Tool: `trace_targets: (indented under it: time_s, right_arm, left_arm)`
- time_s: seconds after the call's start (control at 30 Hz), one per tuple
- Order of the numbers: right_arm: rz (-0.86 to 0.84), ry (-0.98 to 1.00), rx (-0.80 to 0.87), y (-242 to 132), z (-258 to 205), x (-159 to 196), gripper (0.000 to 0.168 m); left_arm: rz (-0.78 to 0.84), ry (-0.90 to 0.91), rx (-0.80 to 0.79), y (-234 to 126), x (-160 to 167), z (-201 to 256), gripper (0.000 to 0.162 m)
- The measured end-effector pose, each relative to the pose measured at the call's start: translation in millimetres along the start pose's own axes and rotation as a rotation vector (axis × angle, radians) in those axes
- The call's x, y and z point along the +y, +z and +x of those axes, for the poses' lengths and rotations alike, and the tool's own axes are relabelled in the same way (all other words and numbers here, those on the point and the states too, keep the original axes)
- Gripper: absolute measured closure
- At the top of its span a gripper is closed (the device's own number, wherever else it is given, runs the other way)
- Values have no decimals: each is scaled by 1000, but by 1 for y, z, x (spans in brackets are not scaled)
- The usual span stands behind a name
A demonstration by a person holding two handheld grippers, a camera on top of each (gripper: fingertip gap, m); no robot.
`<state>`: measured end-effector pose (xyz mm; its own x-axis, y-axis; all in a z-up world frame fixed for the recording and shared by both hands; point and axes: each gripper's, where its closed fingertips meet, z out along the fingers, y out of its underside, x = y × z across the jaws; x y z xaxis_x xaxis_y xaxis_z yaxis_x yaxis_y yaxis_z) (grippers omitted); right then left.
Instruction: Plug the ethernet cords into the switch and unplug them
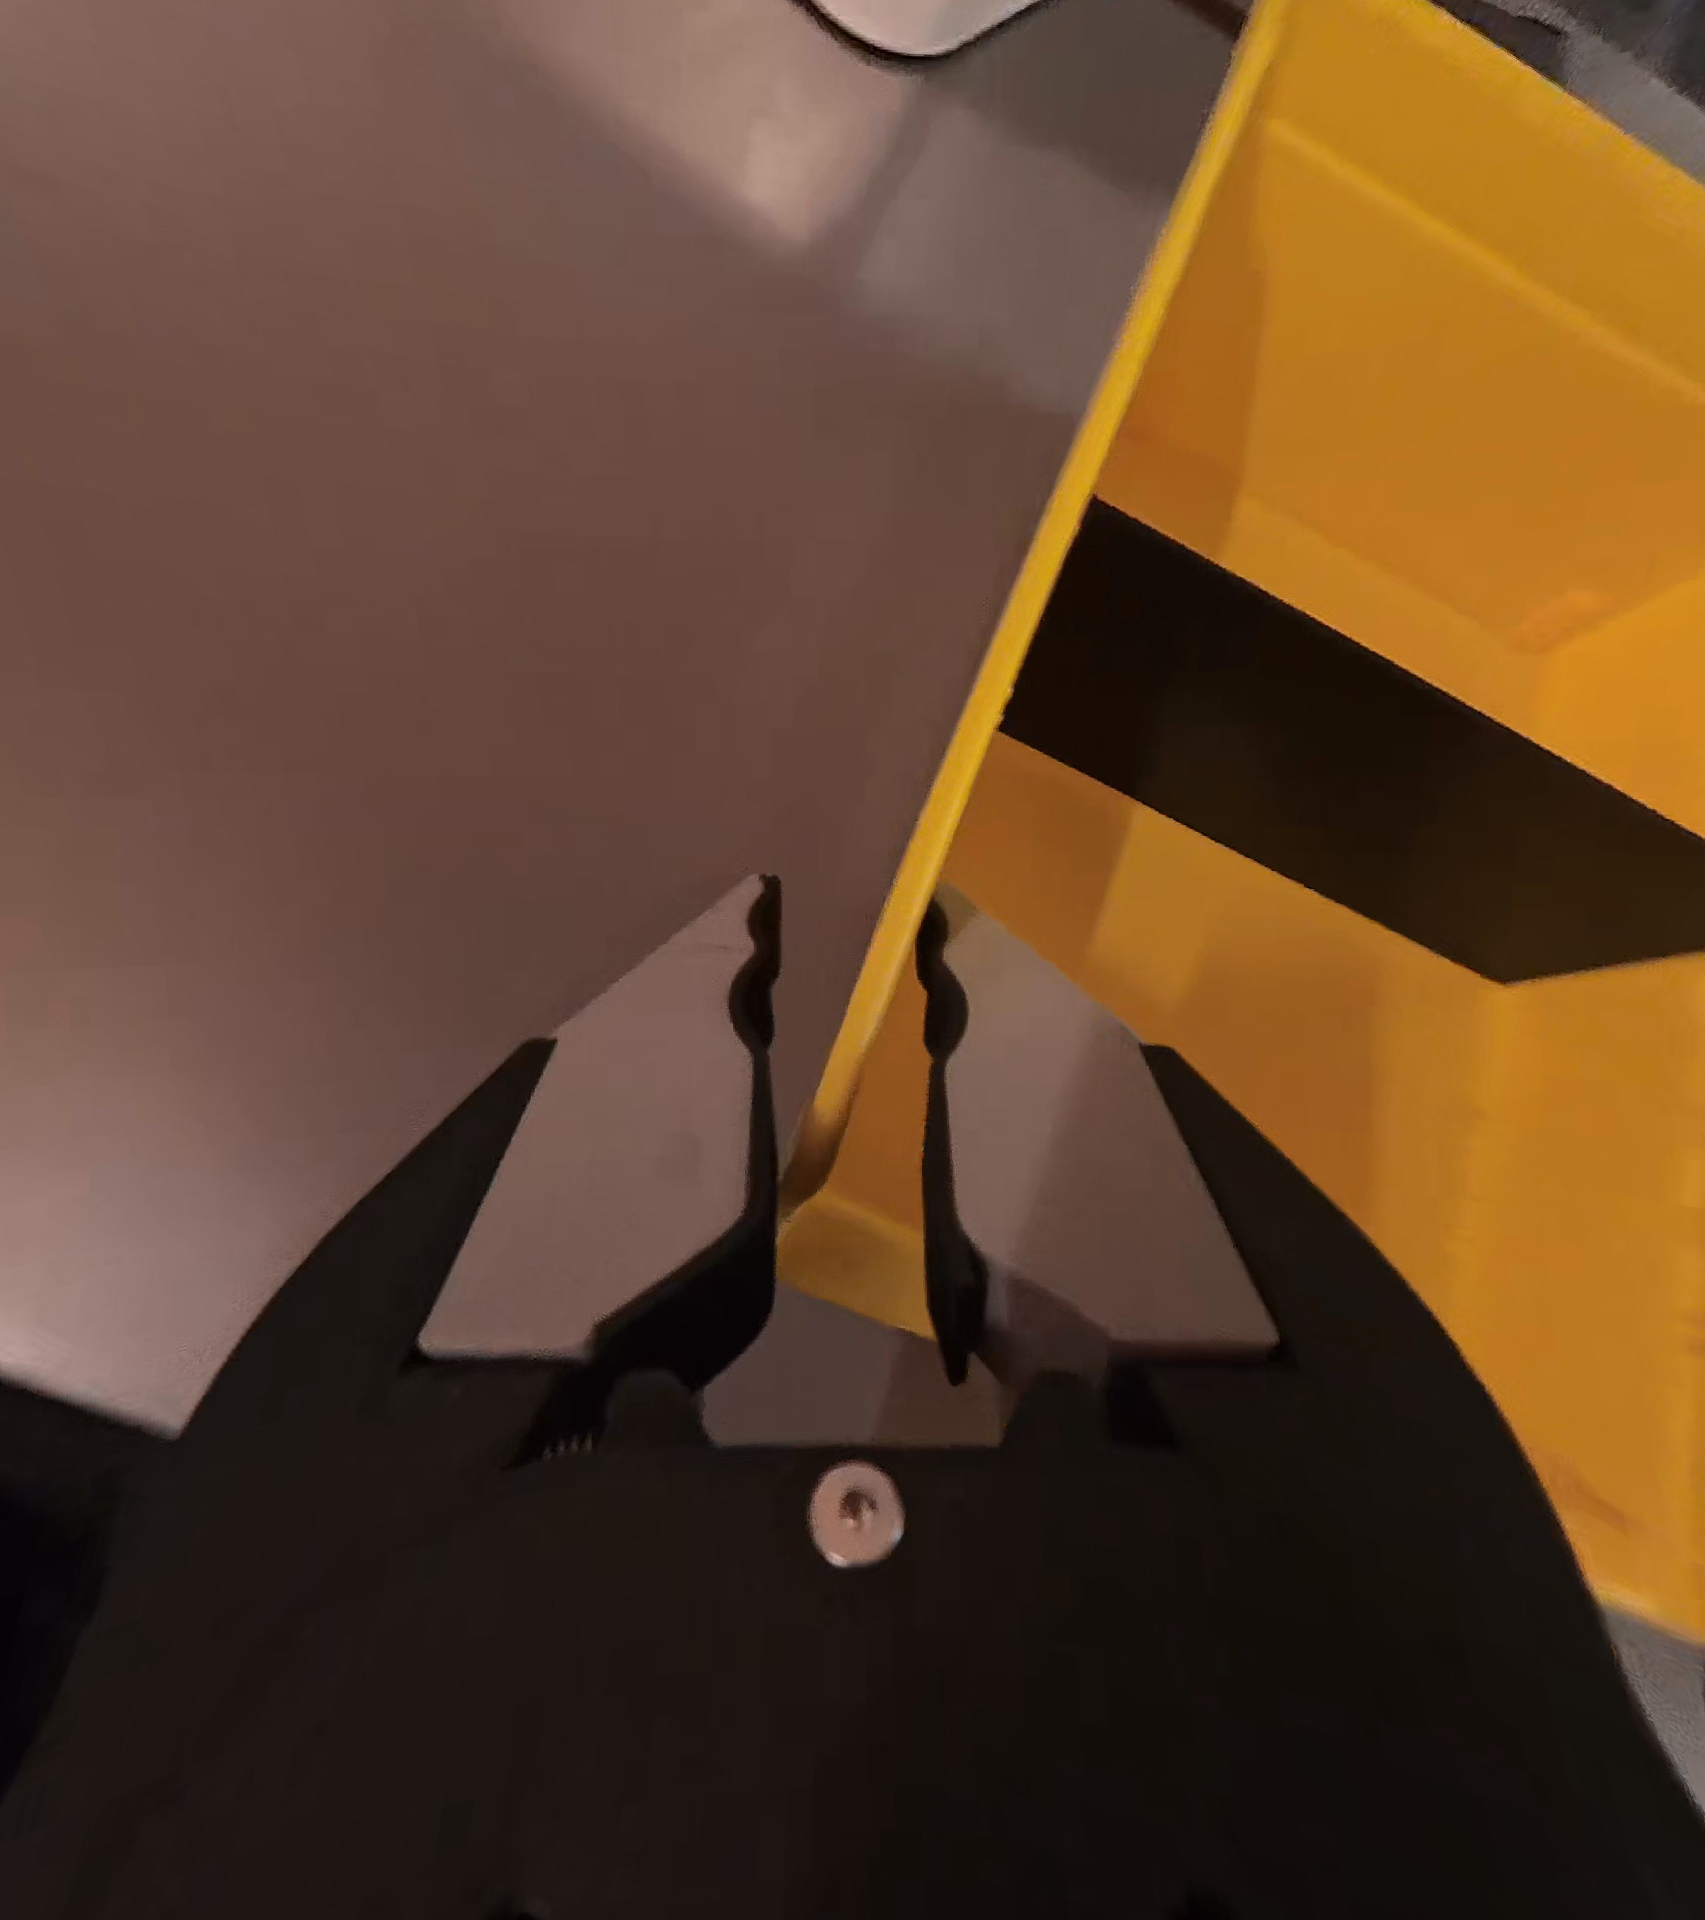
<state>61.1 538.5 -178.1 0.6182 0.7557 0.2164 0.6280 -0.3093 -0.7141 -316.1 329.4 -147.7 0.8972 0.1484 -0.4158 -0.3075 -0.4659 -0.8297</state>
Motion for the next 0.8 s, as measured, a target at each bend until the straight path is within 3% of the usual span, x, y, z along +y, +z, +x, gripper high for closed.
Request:
trace_targets:
  time_s: [0.07,0.13,0.2,0.37,0.5,0.6,0.7,0.8]
  right_arm:
    - [-2,20,59,8,17,6,145]
    - [-3,43,52,11,21,8,127]
    - [22,51,40,2,21,3,126]
    - [133,45,51,-37,21,-20,118]
    - [287,58,-60,-70,-10,-50,89]
    - [365,62,-290,-84,-64,-65,62]
    - [339,38,-386,-73,-102,-67,62]
    - [322,12,-408,-46,-129,-74,62]
  left_arm:
    - [-2,-13,-35,7,5,-11,149]
    - [-18,-25,-27,9,6,-17,146]
    - [10,-60,15,-1,-3,-17,115]
    - [0,-50,62,-22,-7,-22,99]
    - [51,-88,87,-41,-20,-27,95]
    - [172,-163,237,-65,-58,9,95]
    - [302,-64,356,-85,-96,85,105]
    - [287,13,402,-56,-97,134,114]
